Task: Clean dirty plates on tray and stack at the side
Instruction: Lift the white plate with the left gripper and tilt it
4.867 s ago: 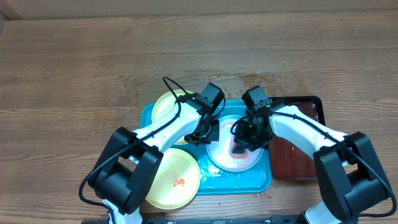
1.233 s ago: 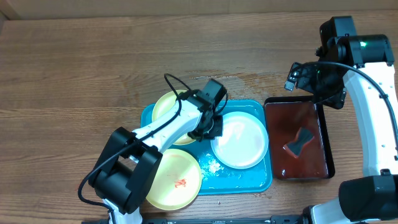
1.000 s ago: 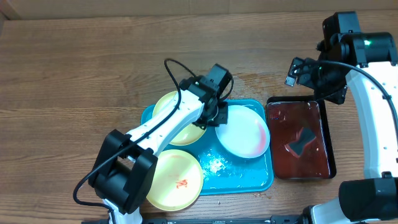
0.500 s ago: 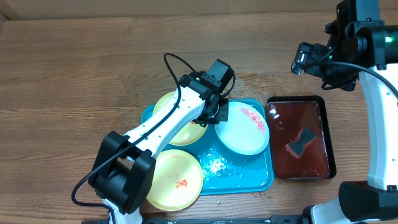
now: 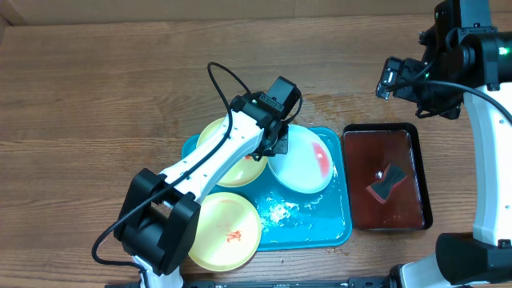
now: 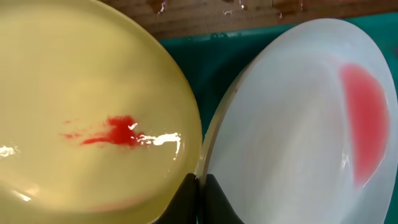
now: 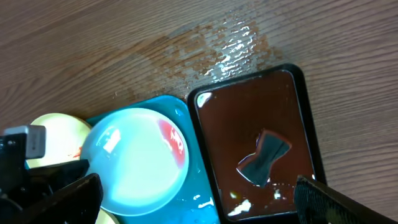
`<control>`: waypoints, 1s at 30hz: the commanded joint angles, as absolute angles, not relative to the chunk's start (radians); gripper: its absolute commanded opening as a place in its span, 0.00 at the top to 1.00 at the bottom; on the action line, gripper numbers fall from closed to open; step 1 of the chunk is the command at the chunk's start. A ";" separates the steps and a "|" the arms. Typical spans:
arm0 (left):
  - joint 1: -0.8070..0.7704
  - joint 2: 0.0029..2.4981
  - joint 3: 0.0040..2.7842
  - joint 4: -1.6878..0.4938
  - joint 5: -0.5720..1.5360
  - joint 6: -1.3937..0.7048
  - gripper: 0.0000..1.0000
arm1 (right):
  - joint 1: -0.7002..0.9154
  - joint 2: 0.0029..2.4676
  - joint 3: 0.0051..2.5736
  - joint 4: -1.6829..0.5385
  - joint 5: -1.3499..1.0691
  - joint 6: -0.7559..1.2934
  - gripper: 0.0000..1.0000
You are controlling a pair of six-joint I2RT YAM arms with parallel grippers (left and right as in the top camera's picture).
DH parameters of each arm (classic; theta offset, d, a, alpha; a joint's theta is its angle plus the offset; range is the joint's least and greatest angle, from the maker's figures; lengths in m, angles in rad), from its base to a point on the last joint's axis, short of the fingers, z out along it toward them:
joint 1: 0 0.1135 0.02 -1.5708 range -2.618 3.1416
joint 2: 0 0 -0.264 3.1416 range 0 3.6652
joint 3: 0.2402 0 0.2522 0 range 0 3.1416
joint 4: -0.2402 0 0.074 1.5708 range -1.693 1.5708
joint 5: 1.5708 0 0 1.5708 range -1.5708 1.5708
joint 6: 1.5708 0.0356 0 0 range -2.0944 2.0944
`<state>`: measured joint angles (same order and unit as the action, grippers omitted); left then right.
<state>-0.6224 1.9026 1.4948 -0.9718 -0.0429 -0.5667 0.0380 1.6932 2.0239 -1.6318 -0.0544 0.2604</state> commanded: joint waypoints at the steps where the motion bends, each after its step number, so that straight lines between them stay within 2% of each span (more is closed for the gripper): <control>1: -0.627 1.901 1.523 -0.944 -0.093 -0.543 0.96 | 0.031 1.676 2.050 -1.630 -0.042 0.253 0.00; 12: -0.623 1.902 1.523 -0.888 0.101 -0.447 0.96 | 0.031 1.676 2.050 -1.639 -0.042 0.253 0.00; 20: -0.575 1.888 1.523 -0.922 0.138 -0.419 0.96 | 0.031 1.676 2.050 -1.649 -0.016 0.252 0.00; 30: -0.569 1.752 1.523 -0.885 0.183 -0.385 0.96 | 0.031 1.676 2.081 -1.602 -0.017 0.227 0.00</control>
<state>-0.5690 1.8233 1.4948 -0.8902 0.1322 -0.4213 0.0380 1.6932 2.0254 -1.6245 -0.0257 0.2417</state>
